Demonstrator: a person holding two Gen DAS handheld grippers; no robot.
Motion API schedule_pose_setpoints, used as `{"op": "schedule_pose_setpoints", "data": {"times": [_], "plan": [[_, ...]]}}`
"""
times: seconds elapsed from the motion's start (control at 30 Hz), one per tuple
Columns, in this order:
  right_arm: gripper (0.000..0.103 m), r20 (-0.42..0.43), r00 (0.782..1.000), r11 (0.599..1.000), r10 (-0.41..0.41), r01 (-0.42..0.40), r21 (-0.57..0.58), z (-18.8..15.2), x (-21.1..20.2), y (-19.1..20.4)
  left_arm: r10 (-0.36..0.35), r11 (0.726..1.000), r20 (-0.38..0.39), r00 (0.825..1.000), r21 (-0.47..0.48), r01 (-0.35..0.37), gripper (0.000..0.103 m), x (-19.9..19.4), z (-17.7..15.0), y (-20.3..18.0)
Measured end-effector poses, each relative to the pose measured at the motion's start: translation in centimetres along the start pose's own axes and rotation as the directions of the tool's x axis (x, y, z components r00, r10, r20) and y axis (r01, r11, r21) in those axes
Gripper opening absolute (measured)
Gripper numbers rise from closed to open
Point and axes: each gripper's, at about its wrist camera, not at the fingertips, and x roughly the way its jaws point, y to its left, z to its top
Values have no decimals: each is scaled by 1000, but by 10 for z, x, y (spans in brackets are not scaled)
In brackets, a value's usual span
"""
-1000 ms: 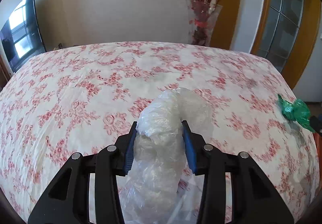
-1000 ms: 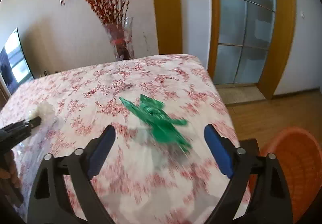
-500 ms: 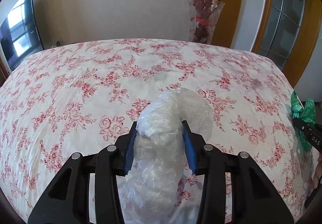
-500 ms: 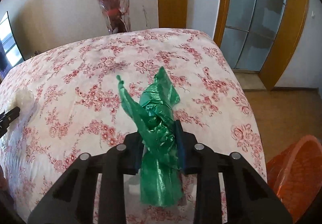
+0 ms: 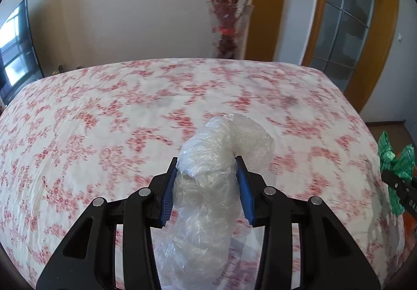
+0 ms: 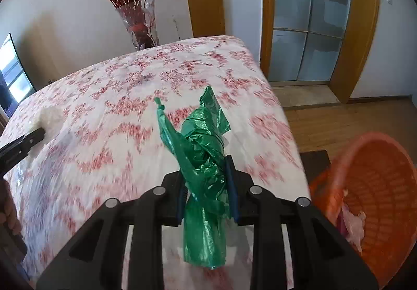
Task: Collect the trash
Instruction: 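Grasp the green plastic bag with the right gripper while the left holds the bubble bag, then carry the bubble bag and green bag with both grippers over the orange wastebasket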
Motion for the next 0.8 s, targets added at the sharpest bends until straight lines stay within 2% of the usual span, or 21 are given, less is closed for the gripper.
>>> {"op": "schedule_pose_setpoints", "data": {"times": [0.4,0.8], "plan": [[27,54,998,996,-32,27,86,-53,-78,-40,-102,992,21,995,75,100,42,-36,-17,-70],[27,116,991,987,-69,50,155,-74,-124,-78,-175,972,37,984,163,167,42,-68,-32,-134]]}}
